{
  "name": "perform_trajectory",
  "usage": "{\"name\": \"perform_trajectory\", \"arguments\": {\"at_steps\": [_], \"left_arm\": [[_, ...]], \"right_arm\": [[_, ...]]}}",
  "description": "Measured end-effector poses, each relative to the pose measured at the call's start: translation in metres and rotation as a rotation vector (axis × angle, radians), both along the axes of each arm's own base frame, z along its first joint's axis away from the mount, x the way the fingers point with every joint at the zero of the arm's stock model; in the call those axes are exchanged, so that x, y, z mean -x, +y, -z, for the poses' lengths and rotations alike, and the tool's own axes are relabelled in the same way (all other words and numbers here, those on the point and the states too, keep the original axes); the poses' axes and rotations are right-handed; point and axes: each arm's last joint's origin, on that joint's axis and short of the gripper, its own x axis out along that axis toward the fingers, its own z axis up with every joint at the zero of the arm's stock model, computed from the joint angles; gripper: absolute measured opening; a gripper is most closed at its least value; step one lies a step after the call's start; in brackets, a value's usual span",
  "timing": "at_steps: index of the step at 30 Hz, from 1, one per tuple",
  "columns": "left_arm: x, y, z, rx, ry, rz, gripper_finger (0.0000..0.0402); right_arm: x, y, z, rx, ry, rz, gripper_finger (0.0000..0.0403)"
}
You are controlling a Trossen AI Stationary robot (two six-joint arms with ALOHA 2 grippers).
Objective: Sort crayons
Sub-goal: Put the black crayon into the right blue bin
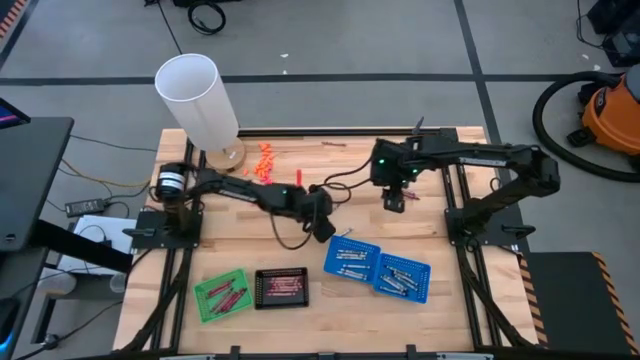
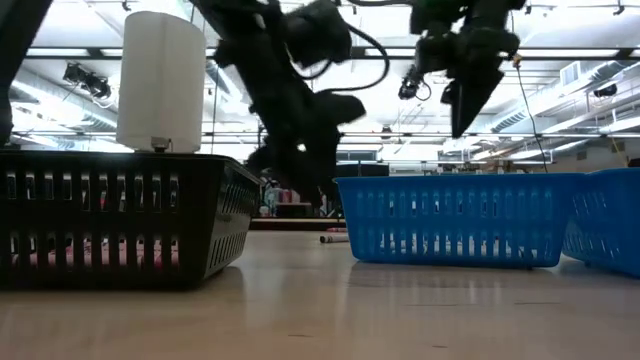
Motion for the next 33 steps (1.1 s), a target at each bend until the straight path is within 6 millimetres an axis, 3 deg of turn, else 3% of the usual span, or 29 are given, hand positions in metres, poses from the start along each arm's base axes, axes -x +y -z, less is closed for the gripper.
{"name": "perform_trajectory", "arguments": {"at_steps": [10, 16, 24, 33], "left_arm": [[-0.019, 0.031, 0.027, 0.002, -0.033, 0.014, 0.0170], [-0.019, 0.029, 0.041, 0.036, 0.019, 0.051, 0.0119], [-0.015, 0.023, 0.037, 0.045, 0.039, 0.057, 0.0014], [-0.009, 0.020, 0.010, 0.076, -0.006, 0.111, 0.0014]], "right_arm": [[0.048, -0.003, -0.045, 0.084, -0.186, 0.143, 0.0186], [0.064, 0.000, -0.057, 0.129, -0.245, 0.191, 0.0186], [0.064, -0.001, -0.059, 0.155, -0.264, 0.202, 0.0186], [0.061, -0.002, -0.061, 0.158, -0.306, 0.220, 0.0186]]}}
